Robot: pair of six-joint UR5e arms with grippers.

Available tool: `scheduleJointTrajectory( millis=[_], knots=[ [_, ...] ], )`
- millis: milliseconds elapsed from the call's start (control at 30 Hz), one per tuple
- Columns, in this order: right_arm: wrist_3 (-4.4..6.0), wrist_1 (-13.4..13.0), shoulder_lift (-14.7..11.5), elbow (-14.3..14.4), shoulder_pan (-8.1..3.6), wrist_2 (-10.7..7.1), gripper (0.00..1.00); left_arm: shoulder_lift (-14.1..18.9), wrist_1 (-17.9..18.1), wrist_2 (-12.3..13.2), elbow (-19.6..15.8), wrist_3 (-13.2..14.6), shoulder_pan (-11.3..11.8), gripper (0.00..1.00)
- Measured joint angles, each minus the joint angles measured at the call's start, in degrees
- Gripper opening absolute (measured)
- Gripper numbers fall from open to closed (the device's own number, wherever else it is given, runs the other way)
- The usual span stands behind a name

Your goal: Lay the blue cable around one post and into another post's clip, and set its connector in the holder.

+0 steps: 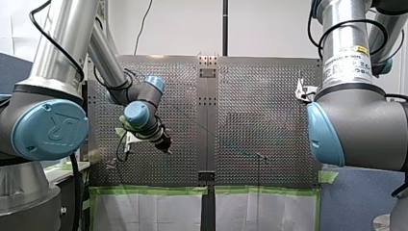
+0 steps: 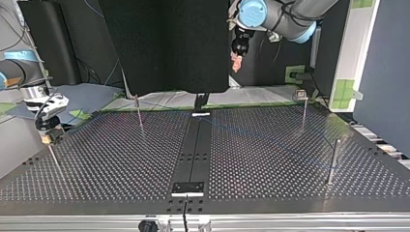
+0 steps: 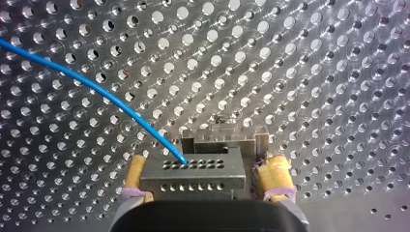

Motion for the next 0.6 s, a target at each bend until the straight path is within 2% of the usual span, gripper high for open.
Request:
scheduleJointTrajectory(
  millis=[400,600],
  knots=[
    [0.0,0.0,0.0,0.0,0.0,0.0,1.0,-0.1,7.1,-0.8,-7.1,-1.0,0.6,1.0],
    [0.0,0.0,0.0,0.0,0.0,0.0,1.0,-0.1,10.2,-2.4,-10.1,0.7,1.1,1.0]
  ],
)
